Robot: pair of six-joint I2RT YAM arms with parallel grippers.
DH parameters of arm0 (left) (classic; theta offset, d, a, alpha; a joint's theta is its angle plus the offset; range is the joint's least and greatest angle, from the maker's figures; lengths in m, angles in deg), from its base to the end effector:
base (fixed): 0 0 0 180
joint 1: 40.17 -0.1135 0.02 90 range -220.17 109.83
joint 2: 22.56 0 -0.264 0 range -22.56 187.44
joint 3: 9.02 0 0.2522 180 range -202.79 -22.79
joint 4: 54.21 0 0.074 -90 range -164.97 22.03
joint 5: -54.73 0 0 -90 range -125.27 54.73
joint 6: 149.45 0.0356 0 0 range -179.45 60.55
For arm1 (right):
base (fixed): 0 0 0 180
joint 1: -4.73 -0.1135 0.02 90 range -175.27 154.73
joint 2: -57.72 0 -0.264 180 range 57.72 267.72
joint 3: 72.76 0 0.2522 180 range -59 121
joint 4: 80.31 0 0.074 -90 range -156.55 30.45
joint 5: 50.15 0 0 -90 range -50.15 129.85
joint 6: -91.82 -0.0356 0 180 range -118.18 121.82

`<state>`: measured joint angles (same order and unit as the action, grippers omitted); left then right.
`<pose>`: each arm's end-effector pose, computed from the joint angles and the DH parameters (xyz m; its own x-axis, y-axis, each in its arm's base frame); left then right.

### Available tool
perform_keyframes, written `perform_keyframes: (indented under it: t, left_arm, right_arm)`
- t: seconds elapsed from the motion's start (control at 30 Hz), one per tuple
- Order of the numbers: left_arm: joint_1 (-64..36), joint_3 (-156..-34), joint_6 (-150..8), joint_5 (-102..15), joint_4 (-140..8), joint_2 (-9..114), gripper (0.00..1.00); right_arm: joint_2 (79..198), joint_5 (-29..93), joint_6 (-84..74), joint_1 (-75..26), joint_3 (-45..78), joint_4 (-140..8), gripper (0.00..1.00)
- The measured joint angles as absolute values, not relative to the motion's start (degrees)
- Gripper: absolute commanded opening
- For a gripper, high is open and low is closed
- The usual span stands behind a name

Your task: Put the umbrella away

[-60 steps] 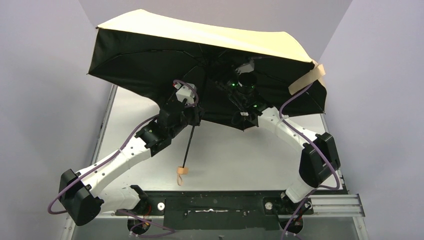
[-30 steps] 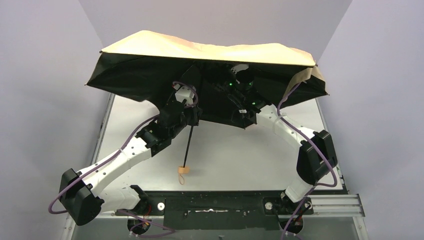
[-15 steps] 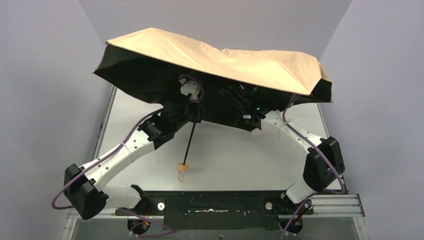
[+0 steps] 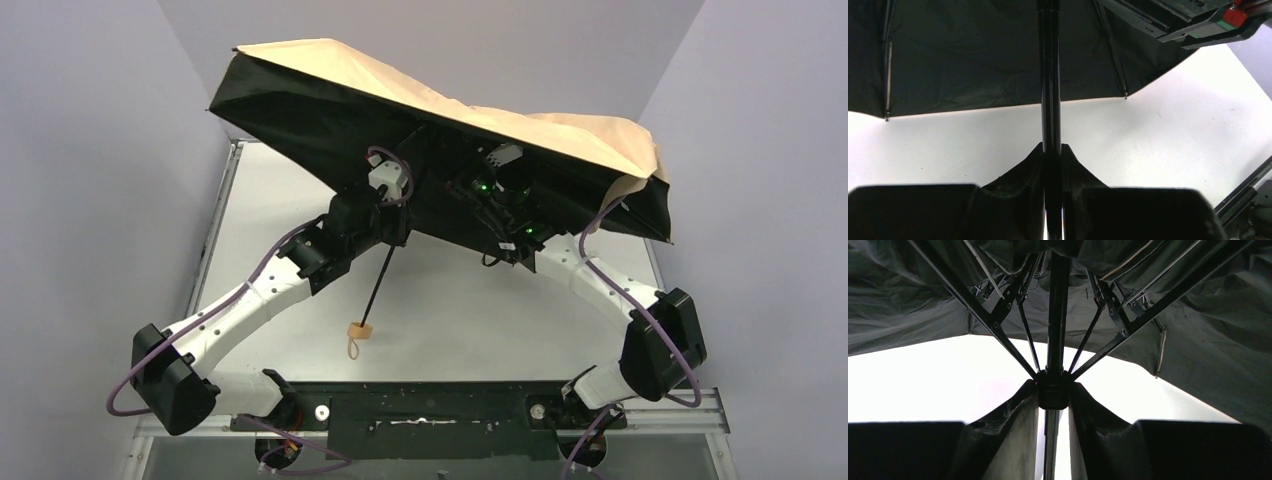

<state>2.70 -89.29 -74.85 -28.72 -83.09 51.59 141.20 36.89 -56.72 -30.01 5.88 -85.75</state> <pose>0.2223 -0.2008 0.3520 -0.4324 0.0414 -0.9007 0.5020 0.8409 -0.2023 0.2873 0.2015 0.3557 -0.5171 0.6780 -0.5223 -0.3265 0.4079 0.8527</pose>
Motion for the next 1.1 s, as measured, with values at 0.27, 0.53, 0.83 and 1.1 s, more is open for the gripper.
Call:
perform_keyframes:
  t: [0.27,0.53,0.83,1.1]
  left_arm:
    - [1.8,-83.4,-76.7,-32.9,-76.8,50.2,0.46]
    - [1.6,-82.5,-77.0,-35.3,-79.2,48.9,0.74]
    - [2.7,-75.3,-79.0,-38.6,-82.6,43.3,0.76]
    - [6.7,-67.6,-83.4,-40.1,-85.8,38.7,0.82]
  right_arm:
    - [142.6,24.6,-58.9,-25.6,1.4,-95.3,0.0]
    - [142.4,25.1,-56.8,-23.4,1.4,-95.7,0.0]
    - [140.6,29.8,-55.8,-20.2,3.3,-90.7,0.0]
    - [140.6,32.2,-55.8,-18.1,4.6,-88.5,0.0]
